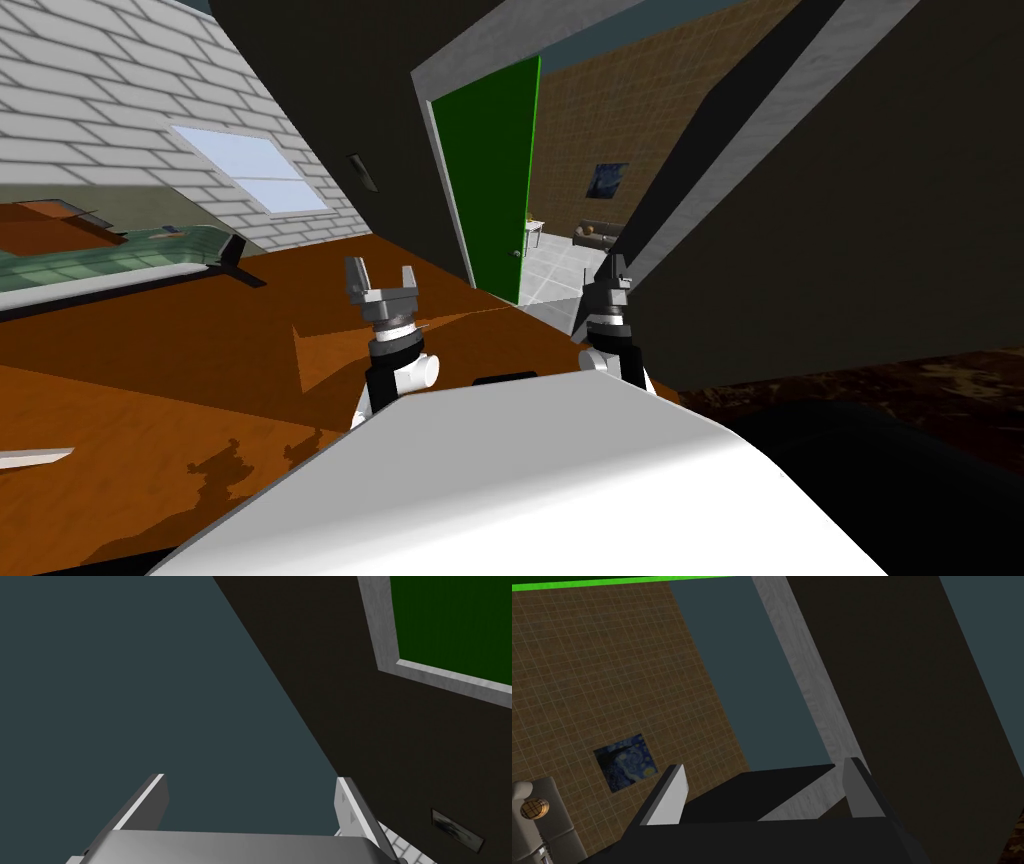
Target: Push the door open
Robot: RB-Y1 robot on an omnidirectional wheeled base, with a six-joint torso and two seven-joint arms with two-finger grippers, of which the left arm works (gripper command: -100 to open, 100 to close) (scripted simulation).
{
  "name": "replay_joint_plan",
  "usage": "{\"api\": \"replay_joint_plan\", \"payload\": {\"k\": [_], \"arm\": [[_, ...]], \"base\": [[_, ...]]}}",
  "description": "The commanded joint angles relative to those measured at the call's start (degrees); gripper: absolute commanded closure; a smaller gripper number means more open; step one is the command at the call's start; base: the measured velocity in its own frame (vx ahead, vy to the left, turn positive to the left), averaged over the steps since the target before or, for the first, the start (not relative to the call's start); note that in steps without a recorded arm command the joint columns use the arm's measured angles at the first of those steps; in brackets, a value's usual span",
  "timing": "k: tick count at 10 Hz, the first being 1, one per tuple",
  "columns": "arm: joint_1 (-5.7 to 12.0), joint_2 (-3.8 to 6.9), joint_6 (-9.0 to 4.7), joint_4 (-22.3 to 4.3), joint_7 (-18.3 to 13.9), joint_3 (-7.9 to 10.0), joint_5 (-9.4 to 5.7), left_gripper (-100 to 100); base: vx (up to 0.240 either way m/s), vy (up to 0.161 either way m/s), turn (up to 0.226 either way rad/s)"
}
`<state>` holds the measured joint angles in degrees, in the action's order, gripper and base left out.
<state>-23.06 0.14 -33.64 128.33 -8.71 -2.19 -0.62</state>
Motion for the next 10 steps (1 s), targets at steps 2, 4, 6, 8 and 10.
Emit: {"api": "replay_joint_plan", "payload": {"k": [2,4,6,8,10], "arm": [[1.33,0.96,-0.6,-3.75,-0.2,0.1,0.69,-100],[2.23,1.46,-0.97,-6.15,-0.3,0.14,1.14,-100],[3.62,2.18,-1.55,-9.87,-0.45,0.19,1.84,-100],[4.67,2.62,-1.98,-12.67,-0.56,0.24,2.37,-100],[5.71,3.05,-2.41,-15.47,-0.68,0.28,2.9,-100]], "base": [[0.117,0.011,-0.059],[0.103,0.012,-0.047],[0.114,0.011,-0.065],[0.109,0.011,-0.054],[0.093,0.015,-0.048]]}}
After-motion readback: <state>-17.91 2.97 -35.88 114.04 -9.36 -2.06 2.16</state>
